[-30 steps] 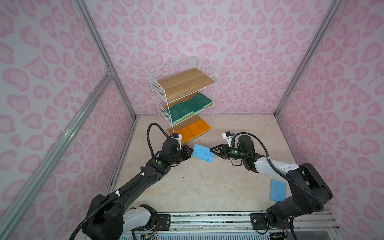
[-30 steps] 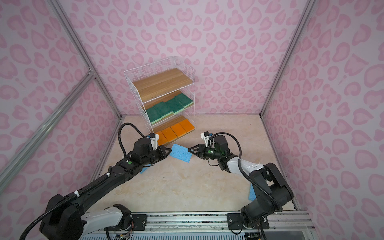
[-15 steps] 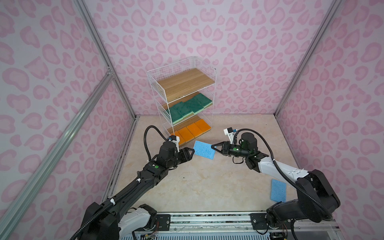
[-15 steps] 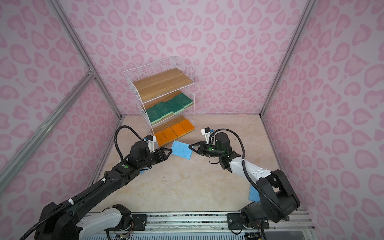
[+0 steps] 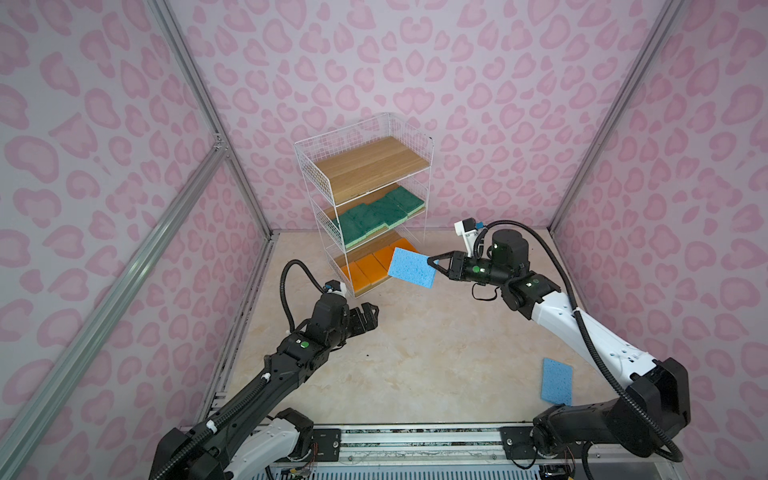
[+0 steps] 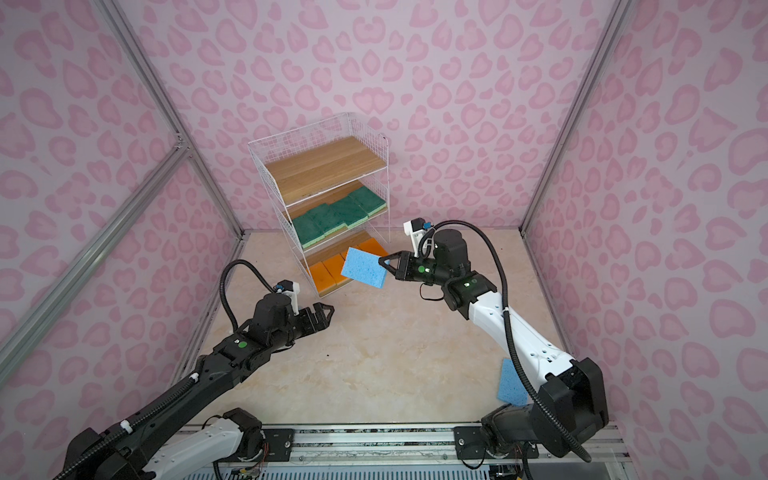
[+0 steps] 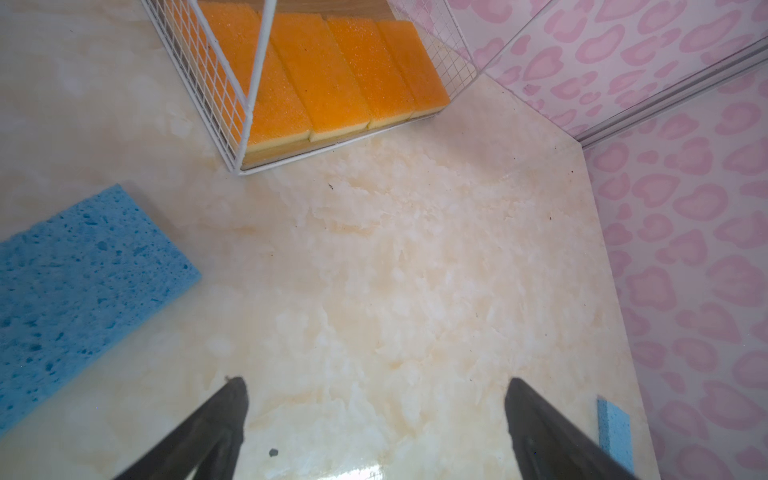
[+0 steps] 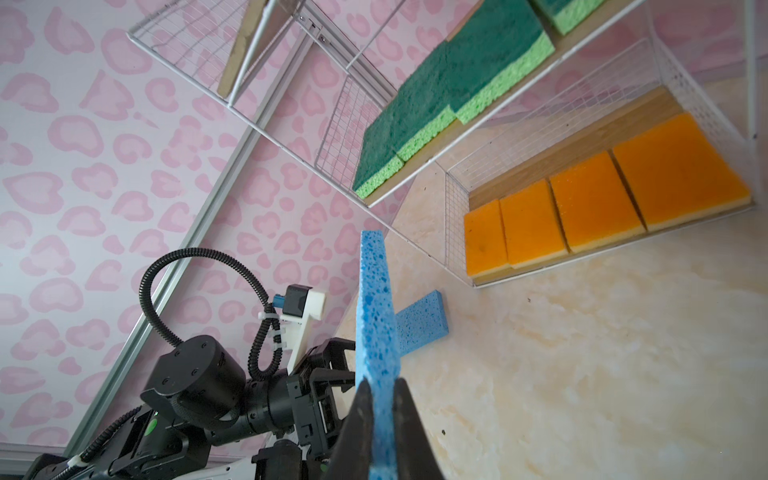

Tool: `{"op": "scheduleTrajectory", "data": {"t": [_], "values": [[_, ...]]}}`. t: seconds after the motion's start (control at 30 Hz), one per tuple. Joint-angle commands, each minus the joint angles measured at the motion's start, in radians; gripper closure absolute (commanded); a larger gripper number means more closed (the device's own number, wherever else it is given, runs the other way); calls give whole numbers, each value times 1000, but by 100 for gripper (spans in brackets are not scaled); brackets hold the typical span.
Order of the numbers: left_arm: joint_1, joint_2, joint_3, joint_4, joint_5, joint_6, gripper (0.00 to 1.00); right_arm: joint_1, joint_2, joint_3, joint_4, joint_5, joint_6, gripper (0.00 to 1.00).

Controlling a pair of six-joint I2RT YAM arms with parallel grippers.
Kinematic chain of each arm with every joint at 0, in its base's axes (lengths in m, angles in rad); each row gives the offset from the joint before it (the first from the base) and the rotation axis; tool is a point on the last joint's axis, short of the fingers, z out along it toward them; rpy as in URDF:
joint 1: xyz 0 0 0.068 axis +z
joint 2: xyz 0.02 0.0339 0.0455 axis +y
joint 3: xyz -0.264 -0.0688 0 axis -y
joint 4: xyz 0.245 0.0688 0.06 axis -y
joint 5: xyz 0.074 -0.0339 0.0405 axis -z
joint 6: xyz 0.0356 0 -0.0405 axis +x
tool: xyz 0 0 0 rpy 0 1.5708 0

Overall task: Place and organize the cleaning sponges onto the shelf
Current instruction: 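Carry the blue sponge up to the top shelf with right gripper while left gripper withdraws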

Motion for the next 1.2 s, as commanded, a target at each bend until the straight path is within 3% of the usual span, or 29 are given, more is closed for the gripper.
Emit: {"op": "scheduleTrajectory", "data": {"t": [0.0, 0.47, 0.73, 1.17], "values": [[3, -17, -5, -38, -43, 25, 2, -2, 14, 78, -75, 54, -52, 88], [6, -190, -106, -77, -139, 12, 2, -1, 262, 601, -198, 161, -39, 88], [6, -178, -131, -73, -130, 8, 2, 66, 435, 854, -227, 262, -21, 89], [6, -195, -175, -54, -119, 1, 3, 134, 600, 1136, -234, 307, 14, 88]]}}
